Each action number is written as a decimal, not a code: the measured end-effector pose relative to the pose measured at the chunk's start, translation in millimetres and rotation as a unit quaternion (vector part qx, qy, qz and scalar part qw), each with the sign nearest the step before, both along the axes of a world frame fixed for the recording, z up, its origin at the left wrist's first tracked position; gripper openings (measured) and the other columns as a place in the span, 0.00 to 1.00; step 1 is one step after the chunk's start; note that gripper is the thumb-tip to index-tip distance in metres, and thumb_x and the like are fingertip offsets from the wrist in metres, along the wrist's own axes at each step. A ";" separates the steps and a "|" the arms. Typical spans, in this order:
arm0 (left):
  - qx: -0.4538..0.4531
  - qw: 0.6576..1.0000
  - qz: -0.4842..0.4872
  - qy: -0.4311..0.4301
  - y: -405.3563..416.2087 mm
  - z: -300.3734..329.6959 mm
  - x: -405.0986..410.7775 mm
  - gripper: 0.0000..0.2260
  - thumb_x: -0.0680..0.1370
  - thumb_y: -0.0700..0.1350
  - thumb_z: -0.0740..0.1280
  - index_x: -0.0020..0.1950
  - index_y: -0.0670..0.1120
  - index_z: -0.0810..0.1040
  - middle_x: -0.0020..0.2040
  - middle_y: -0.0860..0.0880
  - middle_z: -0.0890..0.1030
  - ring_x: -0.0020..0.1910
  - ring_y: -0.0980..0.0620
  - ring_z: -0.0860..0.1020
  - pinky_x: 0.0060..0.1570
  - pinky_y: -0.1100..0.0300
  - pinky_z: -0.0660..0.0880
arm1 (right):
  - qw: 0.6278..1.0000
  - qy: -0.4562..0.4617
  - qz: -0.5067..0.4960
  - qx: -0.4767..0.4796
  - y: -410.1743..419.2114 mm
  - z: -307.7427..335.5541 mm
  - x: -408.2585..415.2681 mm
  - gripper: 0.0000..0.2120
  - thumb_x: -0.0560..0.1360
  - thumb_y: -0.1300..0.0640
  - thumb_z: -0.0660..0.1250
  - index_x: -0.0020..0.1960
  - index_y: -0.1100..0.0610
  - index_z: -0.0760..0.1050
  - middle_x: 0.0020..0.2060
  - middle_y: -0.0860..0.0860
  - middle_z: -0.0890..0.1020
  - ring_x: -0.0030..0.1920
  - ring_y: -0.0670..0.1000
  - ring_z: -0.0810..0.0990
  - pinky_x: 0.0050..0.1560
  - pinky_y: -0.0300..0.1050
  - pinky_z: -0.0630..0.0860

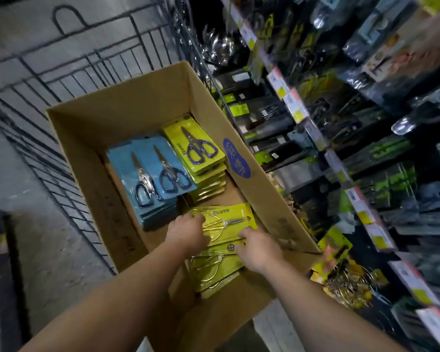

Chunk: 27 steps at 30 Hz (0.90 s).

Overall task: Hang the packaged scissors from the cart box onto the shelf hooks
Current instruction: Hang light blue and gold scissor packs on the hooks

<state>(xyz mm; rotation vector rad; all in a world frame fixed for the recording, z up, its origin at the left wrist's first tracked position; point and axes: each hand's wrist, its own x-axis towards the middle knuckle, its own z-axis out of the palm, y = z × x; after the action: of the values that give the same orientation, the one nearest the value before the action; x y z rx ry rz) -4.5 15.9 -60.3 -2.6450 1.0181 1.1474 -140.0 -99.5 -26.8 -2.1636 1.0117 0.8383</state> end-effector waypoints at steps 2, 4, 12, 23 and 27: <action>0.002 1.000 -0.001 0.014 -3.6 -15.1 5.8 0.26 0.77 0.56 0.67 0.73 0.51 0.67 0.68 0.45 0.72 0.67 0.44 0.70 0.66 0.48 0.68 | 1.000 0.012 -0.016 0.004 0.7 -8.3 3.1 0.19 0.79 0.47 0.63 0.69 0.48 0.72 0.67 0.52 0.74 0.66 0.55 0.73 0.62 0.45 0.70; 0.000 1.000 0.000 0.027 -8.0 -28.6 8.8 0.27 0.77 0.55 0.67 0.74 0.50 0.66 0.70 0.45 0.70 0.69 0.43 0.68 0.68 0.47 0.66 | 0.999 0.022 -0.041 0.011 0.4 -15.6 5.5 0.20 0.79 0.46 0.63 0.69 0.48 0.72 0.68 0.51 0.74 0.67 0.55 0.73 0.62 0.46 0.70; 0.000 0.999 -0.026 0.025 -21.9 -71.0 8.3 0.36 0.73 0.58 0.72 0.76 0.50 0.60 0.73 0.44 0.67 0.71 0.41 0.65 0.70 0.45 0.62 | 0.991 0.065 -0.110 0.050 4.4 -33.0 4.9 0.20 0.80 0.46 0.63 0.70 0.51 0.71 0.65 0.53 0.77 0.64 0.56 0.75 0.60 0.46 0.73; 0.050 0.997 -0.003 0.050 -10.6 -72.2 1.7 0.35 0.68 0.52 0.77 0.69 0.46 0.64 0.66 0.42 0.72 0.65 0.40 0.71 0.63 0.48 0.70 | 0.969 0.070 -0.217 0.092 8.0 -47.2 8.2 0.19 0.78 0.50 0.66 0.67 0.56 0.74 0.65 0.54 0.77 0.64 0.56 0.75 0.60 0.42 0.71; 0.062 0.950 0.205 0.226 -8.8 -62.0 1.4 0.37 0.70 0.48 0.76 0.73 0.44 0.61 0.62 0.43 0.76 0.57 0.43 0.77 0.53 0.51 0.78 | 0.946 0.066 -0.301 0.106 8.3 -46.5 8.5 0.22 0.79 0.53 0.65 0.69 0.63 0.71 0.67 0.58 0.75 0.66 0.59 0.74 0.62 0.46 0.71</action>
<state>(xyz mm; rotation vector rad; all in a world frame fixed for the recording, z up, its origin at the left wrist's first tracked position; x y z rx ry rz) -3.1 7.1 -122.4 -2.6183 0.4090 1.8953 -131.5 -91.2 -73.2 -1.4990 1.4696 0.7503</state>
